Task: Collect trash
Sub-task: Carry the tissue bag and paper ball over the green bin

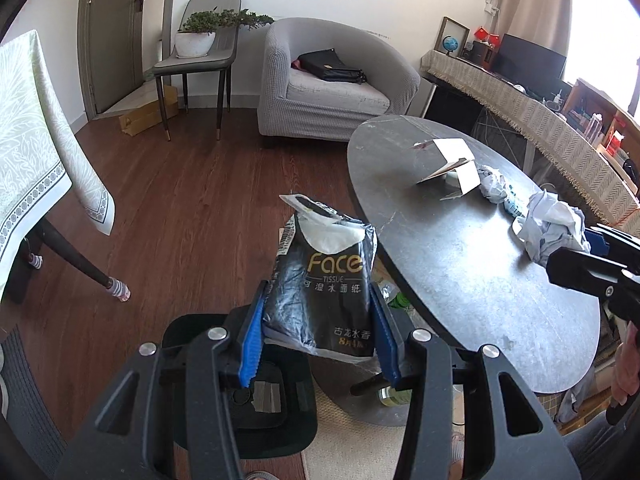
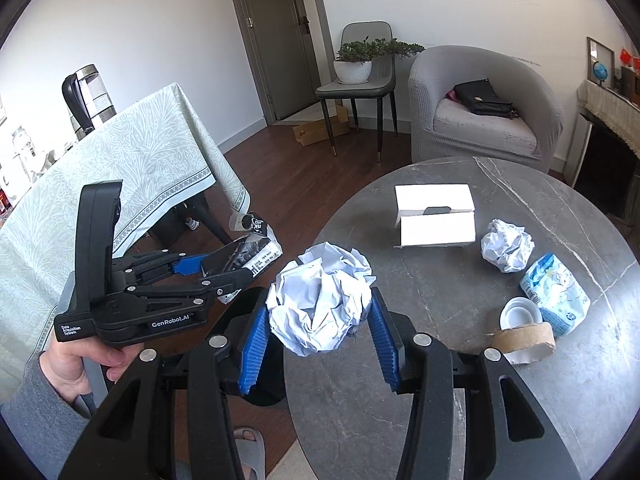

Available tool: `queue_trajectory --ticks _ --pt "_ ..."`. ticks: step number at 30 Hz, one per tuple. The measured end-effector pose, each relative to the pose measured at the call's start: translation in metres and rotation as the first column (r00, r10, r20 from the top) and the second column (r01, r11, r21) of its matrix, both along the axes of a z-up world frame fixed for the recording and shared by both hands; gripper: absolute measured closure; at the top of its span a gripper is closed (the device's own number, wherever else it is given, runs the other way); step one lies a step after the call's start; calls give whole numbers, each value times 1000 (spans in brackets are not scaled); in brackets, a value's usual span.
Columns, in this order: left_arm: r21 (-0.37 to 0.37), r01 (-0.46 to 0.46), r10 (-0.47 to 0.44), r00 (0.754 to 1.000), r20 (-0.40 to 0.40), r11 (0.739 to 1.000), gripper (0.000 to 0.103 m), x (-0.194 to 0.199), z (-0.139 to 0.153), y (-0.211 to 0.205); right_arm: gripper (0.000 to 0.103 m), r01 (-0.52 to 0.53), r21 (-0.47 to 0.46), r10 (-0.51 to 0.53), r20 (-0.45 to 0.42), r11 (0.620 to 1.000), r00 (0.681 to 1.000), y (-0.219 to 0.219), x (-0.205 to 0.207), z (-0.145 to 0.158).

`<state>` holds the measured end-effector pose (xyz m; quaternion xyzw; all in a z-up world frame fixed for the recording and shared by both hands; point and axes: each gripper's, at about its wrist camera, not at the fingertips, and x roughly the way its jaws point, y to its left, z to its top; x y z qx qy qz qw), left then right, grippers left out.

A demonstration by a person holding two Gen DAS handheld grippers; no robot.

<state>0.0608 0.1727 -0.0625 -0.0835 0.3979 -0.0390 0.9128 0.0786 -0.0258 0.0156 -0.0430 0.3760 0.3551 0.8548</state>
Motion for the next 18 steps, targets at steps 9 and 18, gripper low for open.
queue_trajectory --ticks 9,18 --pt "-9 -64 63 988 -140 998 53 -2 -47 41 55 -61 13 61 -31 998 998 43 -1 -7" --pt "-41 -121 105 954 -281 992 53 -13 -93 77 55 -100 6 101 -65 995 993 79 2 -24"
